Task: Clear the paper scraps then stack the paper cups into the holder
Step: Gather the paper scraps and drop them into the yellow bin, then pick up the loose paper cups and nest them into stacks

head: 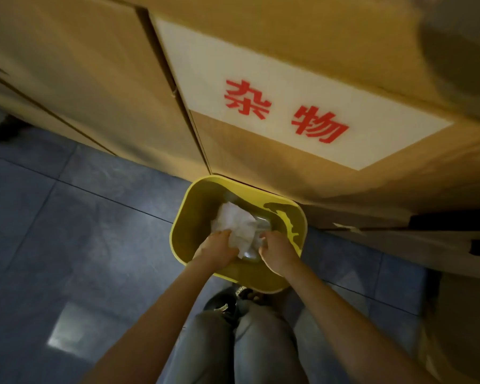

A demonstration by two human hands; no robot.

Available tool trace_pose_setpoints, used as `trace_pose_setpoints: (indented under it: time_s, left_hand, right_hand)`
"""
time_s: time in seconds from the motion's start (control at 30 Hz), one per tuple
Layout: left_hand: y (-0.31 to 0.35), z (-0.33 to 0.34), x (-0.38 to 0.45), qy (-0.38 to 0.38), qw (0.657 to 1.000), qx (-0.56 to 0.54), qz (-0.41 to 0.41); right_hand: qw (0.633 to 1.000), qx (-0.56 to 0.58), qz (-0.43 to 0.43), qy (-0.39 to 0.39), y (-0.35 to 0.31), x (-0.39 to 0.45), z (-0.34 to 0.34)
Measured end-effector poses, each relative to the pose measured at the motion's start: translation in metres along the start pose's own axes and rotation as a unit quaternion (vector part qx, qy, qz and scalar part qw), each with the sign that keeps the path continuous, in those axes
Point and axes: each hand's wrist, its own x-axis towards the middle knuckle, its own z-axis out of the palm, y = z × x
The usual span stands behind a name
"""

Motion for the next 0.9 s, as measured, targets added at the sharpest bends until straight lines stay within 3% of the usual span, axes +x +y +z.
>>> trace_pose_setpoints:
  time_s: [0.2, 0.53, 0.9]
  left_hand:
    - [0.029, -0.048, -0.071, -0.001, 1.0, 0.013, 0.015]
    - [0.126, -0.176, -0.229, 0.052, 0.988, 0.036, 0.14]
    - [0.242, -0.277, -0.353, 0.177, 0.927, 0.062, 0.326]
  right_hand:
    - [0.999, 0.007, -0.024, 0.025, -0.047, -0.065, -0.055]
    - [0.98, 0.018, -0.096, 0.172, -0.147, -0.203, -0.174]
    - [0.938, 0.091, -0.134, 0.306, -0.194, -0.326, -0.31]
